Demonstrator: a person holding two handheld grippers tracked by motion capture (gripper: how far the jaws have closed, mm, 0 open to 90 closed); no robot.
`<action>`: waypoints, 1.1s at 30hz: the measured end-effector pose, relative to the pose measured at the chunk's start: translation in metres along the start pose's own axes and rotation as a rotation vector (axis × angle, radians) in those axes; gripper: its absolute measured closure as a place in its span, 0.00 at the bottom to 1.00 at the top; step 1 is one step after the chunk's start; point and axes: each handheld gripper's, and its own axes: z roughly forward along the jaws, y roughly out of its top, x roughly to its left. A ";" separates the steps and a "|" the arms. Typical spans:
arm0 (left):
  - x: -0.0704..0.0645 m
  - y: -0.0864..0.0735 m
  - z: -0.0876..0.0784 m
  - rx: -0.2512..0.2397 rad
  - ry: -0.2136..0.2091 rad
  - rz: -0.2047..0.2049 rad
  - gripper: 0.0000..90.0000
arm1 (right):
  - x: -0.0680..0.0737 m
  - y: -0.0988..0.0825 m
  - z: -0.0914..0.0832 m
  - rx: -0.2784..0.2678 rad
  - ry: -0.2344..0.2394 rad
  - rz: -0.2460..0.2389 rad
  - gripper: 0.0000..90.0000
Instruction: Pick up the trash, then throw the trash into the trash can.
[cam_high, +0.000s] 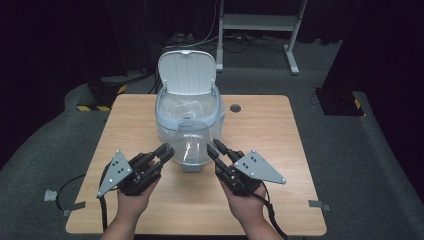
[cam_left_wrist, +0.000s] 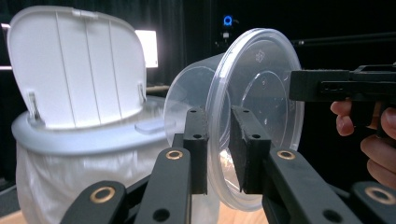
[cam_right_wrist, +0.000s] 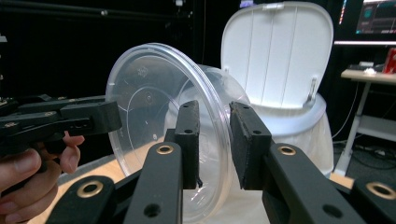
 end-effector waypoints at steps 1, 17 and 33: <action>0.000 0.003 0.001 -0.006 -0.001 0.004 0.85 | 0.000 0.004 0.000 -0.010 0.000 -0.003 0.82; 0.023 0.037 0.024 -0.027 0.003 0.055 0.85 | -0.013 0.045 0.016 -0.079 -0.019 -0.010 0.82; 0.070 0.044 0.063 -0.021 0.041 0.021 0.84 | -0.038 0.062 0.067 -0.068 -0.048 -0.025 0.82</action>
